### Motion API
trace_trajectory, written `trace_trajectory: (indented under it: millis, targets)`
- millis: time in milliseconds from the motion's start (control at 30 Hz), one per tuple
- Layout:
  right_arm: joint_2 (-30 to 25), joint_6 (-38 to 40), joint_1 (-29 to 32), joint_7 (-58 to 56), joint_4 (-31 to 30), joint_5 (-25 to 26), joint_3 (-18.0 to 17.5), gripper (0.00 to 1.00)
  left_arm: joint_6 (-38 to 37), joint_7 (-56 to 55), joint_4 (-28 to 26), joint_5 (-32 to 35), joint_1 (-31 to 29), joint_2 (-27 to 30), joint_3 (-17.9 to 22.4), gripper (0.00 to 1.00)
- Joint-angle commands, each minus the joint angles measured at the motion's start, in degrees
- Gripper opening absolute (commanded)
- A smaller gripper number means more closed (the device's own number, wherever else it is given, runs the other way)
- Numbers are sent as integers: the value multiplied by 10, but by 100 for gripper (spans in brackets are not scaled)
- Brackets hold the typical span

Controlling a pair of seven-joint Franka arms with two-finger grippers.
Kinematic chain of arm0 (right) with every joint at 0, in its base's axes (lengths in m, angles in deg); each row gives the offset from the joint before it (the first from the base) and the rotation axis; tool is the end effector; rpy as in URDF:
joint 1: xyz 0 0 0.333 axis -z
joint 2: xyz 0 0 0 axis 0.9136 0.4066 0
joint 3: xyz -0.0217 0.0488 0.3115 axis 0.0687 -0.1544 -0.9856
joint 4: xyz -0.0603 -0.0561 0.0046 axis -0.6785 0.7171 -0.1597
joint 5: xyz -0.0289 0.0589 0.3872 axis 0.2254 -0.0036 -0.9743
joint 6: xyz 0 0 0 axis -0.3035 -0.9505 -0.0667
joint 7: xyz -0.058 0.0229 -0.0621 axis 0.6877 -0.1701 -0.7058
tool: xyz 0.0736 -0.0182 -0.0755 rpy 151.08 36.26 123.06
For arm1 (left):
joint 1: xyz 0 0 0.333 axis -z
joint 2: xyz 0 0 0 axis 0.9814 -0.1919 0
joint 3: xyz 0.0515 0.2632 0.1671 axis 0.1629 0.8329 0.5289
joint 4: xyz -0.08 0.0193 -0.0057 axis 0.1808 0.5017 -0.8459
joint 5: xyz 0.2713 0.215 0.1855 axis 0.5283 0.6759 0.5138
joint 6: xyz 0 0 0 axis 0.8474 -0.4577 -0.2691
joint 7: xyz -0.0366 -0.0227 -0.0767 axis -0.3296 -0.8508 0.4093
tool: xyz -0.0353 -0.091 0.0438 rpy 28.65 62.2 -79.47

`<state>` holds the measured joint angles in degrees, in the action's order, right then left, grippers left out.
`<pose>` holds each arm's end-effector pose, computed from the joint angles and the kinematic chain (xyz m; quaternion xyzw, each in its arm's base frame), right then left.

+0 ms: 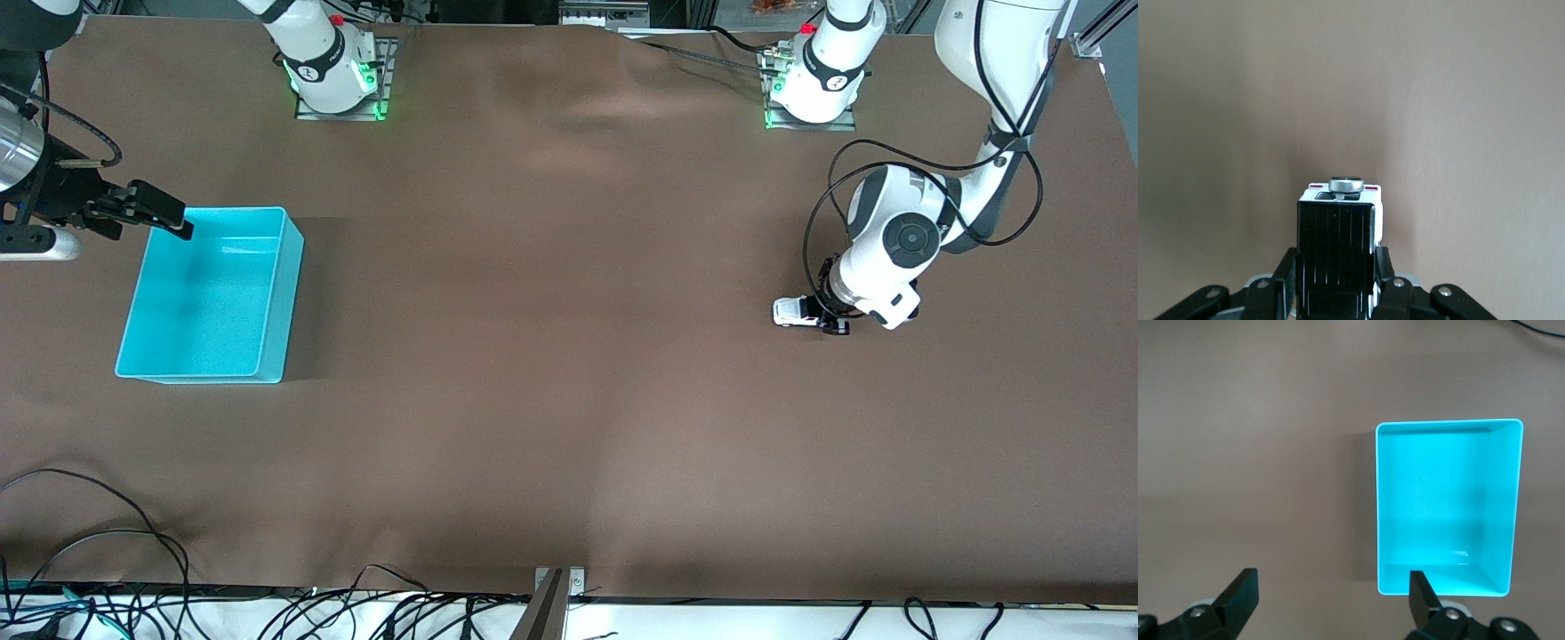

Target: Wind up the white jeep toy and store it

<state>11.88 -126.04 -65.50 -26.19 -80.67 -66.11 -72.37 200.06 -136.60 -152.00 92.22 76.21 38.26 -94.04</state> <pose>0.5686 0.0167 0.5827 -0.9993 0.0093 0.0165 0.0334 0.5271 -0.0582 0.2027 -0.7021 -0.7098 0.0050 0.0571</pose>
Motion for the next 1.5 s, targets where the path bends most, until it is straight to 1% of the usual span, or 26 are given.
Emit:
trace_trajectory:
  millis: [0, 200, 367, 933, 1233, 1400, 1467]
  targets:
    - [6, 3, 3, 1, 12, -11, 0, 100, 17, 17, 0, 35, -31, -18, 1, 22]
    - [6, 3, 3, 0, 12, -11, 0, 100, 16, 38, 1, 36, -54, -19, 2, 22]
    - [6, 3, 3, 1, 12, -11, 0, 100, 16, 55, 0, 36, -58, -20, 3, 22]
    - [8, 3, 4, 0, 12, -11, 0, 100, 16, 138, -1, 37, -104, -20, 3, 22]
    - [8, 3, 4, 0, 12, -11, 0, 100, 16, 191, -1, 38, -138, -19, 4, 22]
    - [8, 3, 3, 1, 12, -11, 0, 100, 16, 202, 0, 67, -162, -20, 3, 23]
    - [8, 3, 3, 0, 12, -11, 0, 100, 16, 202, 0, 84, -171, -22, 4, 25]
